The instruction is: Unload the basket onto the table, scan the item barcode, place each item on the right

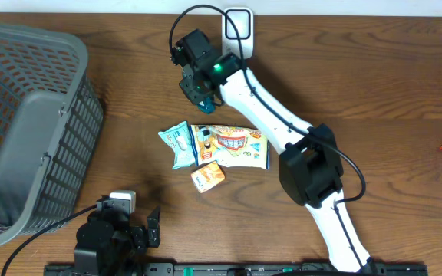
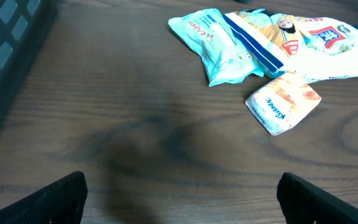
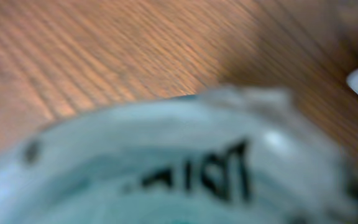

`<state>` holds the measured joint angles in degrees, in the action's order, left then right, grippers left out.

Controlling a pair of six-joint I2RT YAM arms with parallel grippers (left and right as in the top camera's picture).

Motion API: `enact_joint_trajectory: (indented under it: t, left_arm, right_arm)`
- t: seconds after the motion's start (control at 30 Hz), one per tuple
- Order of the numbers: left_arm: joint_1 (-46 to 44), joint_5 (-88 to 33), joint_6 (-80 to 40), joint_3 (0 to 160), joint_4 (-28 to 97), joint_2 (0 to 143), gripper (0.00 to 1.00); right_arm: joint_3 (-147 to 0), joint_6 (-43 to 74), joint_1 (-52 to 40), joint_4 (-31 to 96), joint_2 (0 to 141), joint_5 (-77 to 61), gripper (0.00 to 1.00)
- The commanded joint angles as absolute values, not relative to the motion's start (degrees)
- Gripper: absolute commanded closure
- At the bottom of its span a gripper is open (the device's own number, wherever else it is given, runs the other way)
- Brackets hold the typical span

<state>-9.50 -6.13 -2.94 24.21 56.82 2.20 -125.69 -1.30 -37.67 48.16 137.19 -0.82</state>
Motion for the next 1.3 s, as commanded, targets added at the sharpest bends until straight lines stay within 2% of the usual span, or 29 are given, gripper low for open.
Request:
enact_joint_trajectory:
  t: [0.0, 0.07, 0.23, 0.5, 0.57, 0.63, 0.7, 0.77, 1.1, 1.27]
  left_arm:
    - [-9.7, -6.9, -2.6, 24.4, 56.9, 2.1, 0.02]
    - [-9.7, -6.9, -2.6, 24.4, 56.9, 2.1, 0.02]
    - [-9.7, -6.9, -2.6, 24.4, 56.9, 2.1, 0.02]
    - [-9.7, -6.9, -2.6, 24.4, 56.9, 2.1, 0.02]
    - [-9.7, -6.9, -2.6, 24.4, 56.9, 2.1, 0.02]
    - [-9.7, -6.9, -2.6, 24.4, 56.9, 2.1, 0.02]
    - [-9.7, -6.9, -2.6, 24.4, 56.9, 2.1, 0.02]
    - [-9.7, -6.9, -2.6, 24.4, 56.9, 2.1, 0.02]
    - [-9.7, -6.9, -2.6, 24.4, 56.9, 2.1, 0.02]
    - [-9.7, -6.9, -2.6, 24.4, 56.9, 2.1, 0.02]
  right_arm:
    - [-125.4, -11.4, -35.6, 46.6, 135.2, -16.3, 0.93]
    - [-125.4, -13.6, -34.6, 46.2, 135.2, -22.8, 0.92]
    - [-123.3, -14.7, -33.4, 42.8, 135.2, -25.6, 0.76]
    - [-121.4, -14.7, -33.4, 41.8, 135.2, -21.1, 0.73]
    - [-121.4, -14.6, -33.4, 41.3, 135.2, -19.9, 0.58]
    - [-121.4, -14.7, -33.4, 40.8, 135.2, -19.8, 0.37]
    - [-121.4, -14.7, -33.4, 40.4, 135.2, -19.8, 0.28]
    - [-121.4, -14.7, -33.4, 40.1, 135.2, -19.8, 0.24]
    - [-121.5, -14.7, -33.7, 40.5, 134.5, -19.8, 0.07]
    - [-121.5, -14.7, -34.0, 42.7, 131.3, -19.8, 0.05]
